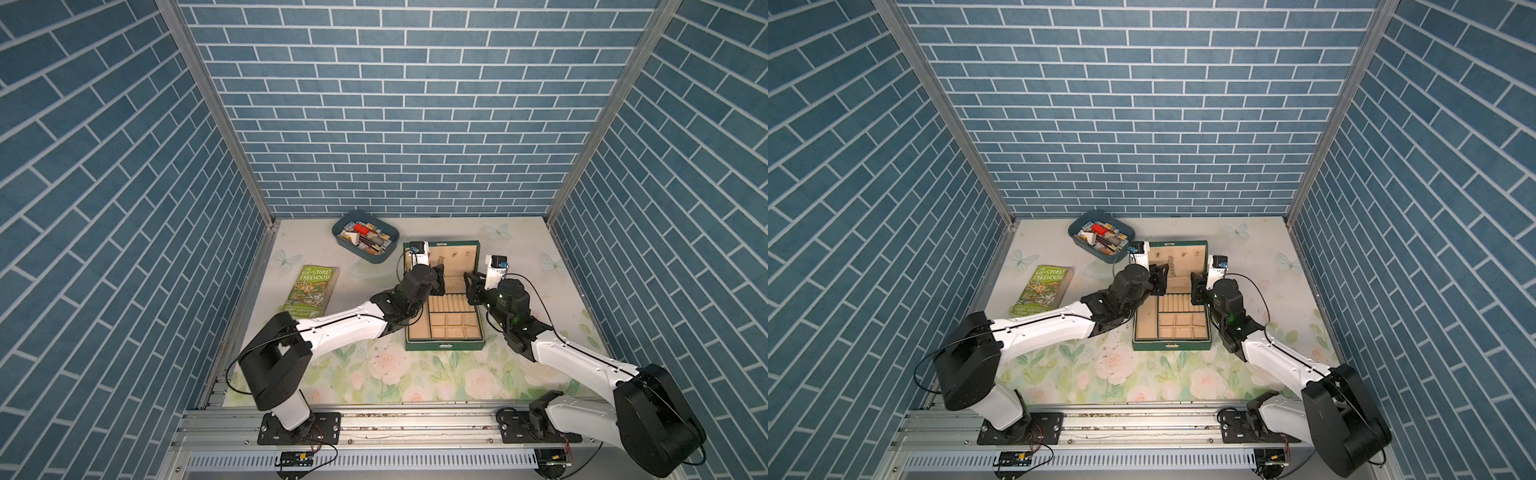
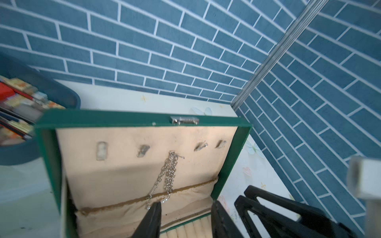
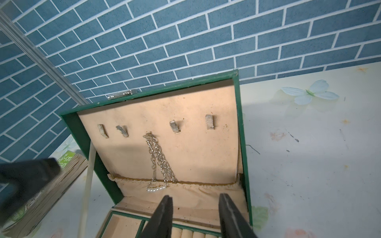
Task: Put jewelry chain into jewelry box
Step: Hang the necklace on the jewelry box clasp, then close the fastener on the jewelry box.
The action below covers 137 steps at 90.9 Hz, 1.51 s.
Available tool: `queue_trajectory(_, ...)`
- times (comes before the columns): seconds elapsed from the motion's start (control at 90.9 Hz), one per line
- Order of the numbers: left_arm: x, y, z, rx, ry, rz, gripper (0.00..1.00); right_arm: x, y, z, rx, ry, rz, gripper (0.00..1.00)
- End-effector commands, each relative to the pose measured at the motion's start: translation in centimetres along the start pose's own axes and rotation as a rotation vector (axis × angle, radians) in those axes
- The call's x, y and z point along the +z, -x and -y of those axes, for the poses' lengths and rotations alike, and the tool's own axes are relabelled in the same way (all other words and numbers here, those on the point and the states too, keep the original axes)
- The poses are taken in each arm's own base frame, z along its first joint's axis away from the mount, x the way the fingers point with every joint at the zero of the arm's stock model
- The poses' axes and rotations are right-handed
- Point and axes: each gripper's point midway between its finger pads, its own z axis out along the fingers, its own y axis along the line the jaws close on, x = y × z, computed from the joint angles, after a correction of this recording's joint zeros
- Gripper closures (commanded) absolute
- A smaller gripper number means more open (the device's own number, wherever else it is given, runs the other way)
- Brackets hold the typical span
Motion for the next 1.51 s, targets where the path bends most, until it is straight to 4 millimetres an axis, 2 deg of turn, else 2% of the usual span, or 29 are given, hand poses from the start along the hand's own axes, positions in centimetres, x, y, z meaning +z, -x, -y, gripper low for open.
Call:
queue_trajectory(0.0,-0.5,2.2,-3.3,-0.009,0.067,0.038,0.52,0.1,1.0,-1.5,-0.009,0.074,0.016,0.59)
queue_trajectory(0.176,0.6,7.0,-7.3,-0.127,0.067,0.073,0.45,1.0,1.3,-3.2,-0.049,0.159,0.015,0.67)
queue_trajectory(0.286,2.2,9.3,-8.3,-0.151,0.055,0.089,0.44,1.5,1.7,-3.7,-0.073,0.184,0.043,0.75)
queue_trajectory(0.418,5.0,10.6,-8.6,-0.162,0.03,0.059,0.44,2.6,2.2,-4.1,-0.088,0.196,0.062,0.88)
queue_trajectory(0.451,5.9,10.4,-8.7,-0.162,0.026,0.035,0.44,3.0,2.4,-4.3,-0.095,0.198,0.067,0.93)
queue_trajectory(0.55,8.2,10.0,-8.3,-0.151,-0.004,-0.026,0.44,3.6,2.7,-5.0,-0.115,0.23,0.07,1.0)
queue_trajectory(0.726,12.0,7.4,-7.0,-0.124,-0.062,-0.17,0.45,4.8,2.4,-5.6,-0.125,0.253,0.054,1.0)
queue_trajectory(0.869,13.9,5.7,-6.5,-0.126,-0.094,-0.249,0.45,5.3,2.1,-5.6,-0.128,0.253,0.044,1.0)
queue_trajectory(1.034,14.8,4.9,-6.0,-0.115,-0.125,-0.295,0.46,6.0,1.9,-5.0,-0.132,0.217,0.034,1.0)
queue_trajectory(1.496,15.4,3.5,-4.9,-0.088,-0.19,-0.375,0.49,7.3,2.4,-5.3,-0.12,0.219,0.039,1.0)
